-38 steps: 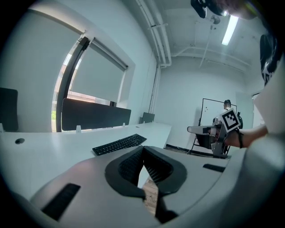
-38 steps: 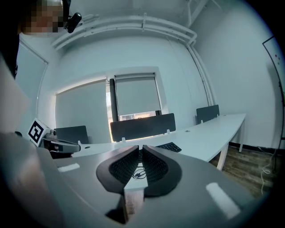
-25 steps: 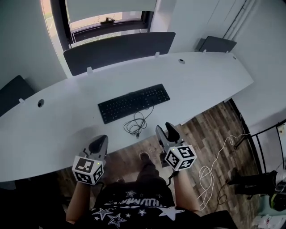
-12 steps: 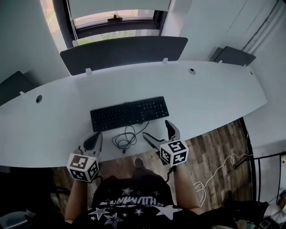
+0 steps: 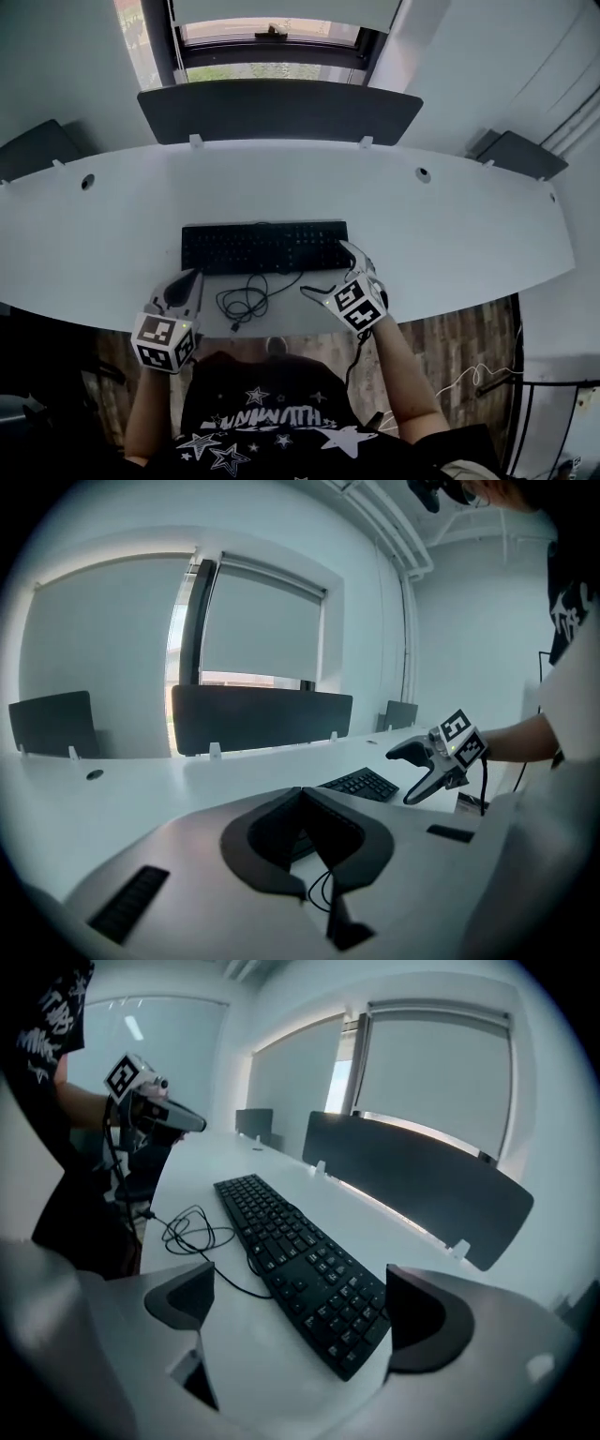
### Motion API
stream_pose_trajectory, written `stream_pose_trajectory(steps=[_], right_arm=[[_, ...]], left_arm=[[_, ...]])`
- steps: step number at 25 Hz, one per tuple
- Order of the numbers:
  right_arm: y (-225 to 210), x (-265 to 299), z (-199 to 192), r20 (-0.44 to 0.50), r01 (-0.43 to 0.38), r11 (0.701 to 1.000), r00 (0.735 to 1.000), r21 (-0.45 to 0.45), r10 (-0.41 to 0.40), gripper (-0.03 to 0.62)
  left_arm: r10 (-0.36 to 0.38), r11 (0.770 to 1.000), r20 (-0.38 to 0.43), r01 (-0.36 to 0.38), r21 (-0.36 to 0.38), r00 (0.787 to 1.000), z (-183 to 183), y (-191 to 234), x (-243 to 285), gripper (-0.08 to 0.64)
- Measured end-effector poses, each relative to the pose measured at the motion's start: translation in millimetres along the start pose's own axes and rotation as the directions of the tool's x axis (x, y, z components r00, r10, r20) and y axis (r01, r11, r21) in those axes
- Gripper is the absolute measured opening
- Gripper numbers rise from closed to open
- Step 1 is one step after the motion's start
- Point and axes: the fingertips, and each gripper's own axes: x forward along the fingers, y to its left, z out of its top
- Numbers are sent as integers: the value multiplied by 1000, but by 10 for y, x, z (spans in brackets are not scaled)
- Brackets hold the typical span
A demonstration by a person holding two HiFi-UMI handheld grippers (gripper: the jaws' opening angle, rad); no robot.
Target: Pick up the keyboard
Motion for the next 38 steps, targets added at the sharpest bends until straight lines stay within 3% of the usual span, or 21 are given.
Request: stream_pose_trajectory(steps=[6,12,18,23,28,34,36,38], right_arm=[[-166,320,-63,-138,-147,958,984,-248,115,568],[-98,679,-127,-301,-344,873,922,-347,244,572],[-162,934,-171,-397,-426,839,873,-339,283,572],[-170,1026,-416,-533,-519,808,784,-279,319,572],[-161,1055,-361,-571,-565,781,745,-267,344,575],[-125,1060,-405,-678,-631,750,641,-199,359,575],[-116,1063,-406,-696,-637,746,626,-196,352,575],[-102,1073,-375,-687,-641,739,633,-208,355,575]], left_arm=[[90,996,-25,-91,-15,996,-17,134,29,9],[138,990,-30,-139,-23,990,2,282,26,9],[138,990,-48,-140,-35,989,-73,415,113,9],[131,990,-49,-133,-54,990,-41,548,199,9],[126,989,-49,-129,-65,991,-6,627,292,9],[116,990,-52,-120,-72,992,-27,672,370,9],[113,990,-53,-116,-73,992,-16,677,387,9],[107,991,-51,-110,-77,993,-3,677,410,9]])
